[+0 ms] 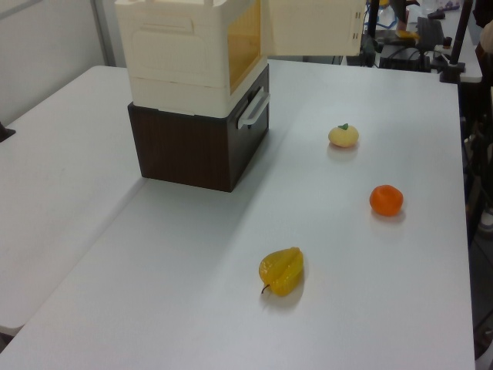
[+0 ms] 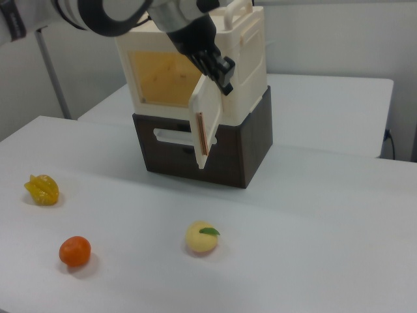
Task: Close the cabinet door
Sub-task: 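Push the open door with the gripper, swinging it toward the cabinet front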
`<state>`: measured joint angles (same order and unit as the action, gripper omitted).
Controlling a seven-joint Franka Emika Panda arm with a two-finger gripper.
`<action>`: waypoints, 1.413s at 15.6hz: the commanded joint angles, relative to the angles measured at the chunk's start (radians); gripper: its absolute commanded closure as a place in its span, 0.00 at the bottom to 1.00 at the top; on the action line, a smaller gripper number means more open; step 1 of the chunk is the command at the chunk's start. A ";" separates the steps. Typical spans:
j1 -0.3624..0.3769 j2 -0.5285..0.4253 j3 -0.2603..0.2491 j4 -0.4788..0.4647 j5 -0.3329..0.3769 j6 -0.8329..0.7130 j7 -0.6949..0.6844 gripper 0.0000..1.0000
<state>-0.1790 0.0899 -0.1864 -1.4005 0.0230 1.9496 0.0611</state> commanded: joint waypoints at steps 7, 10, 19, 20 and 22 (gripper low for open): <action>0.045 -0.002 0.007 -0.038 0.185 0.008 -0.012 1.00; 0.088 -0.002 0.007 -0.038 0.193 0.008 0.032 1.00; 0.248 0.036 0.010 -0.054 0.276 0.156 0.112 1.00; 0.266 0.045 0.010 -0.061 0.276 0.196 0.120 1.00; 0.283 0.060 0.010 -0.064 0.276 0.264 0.132 1.00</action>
<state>0.0678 0.1420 -0.1721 -1.4357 0.2830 2.1055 0.1659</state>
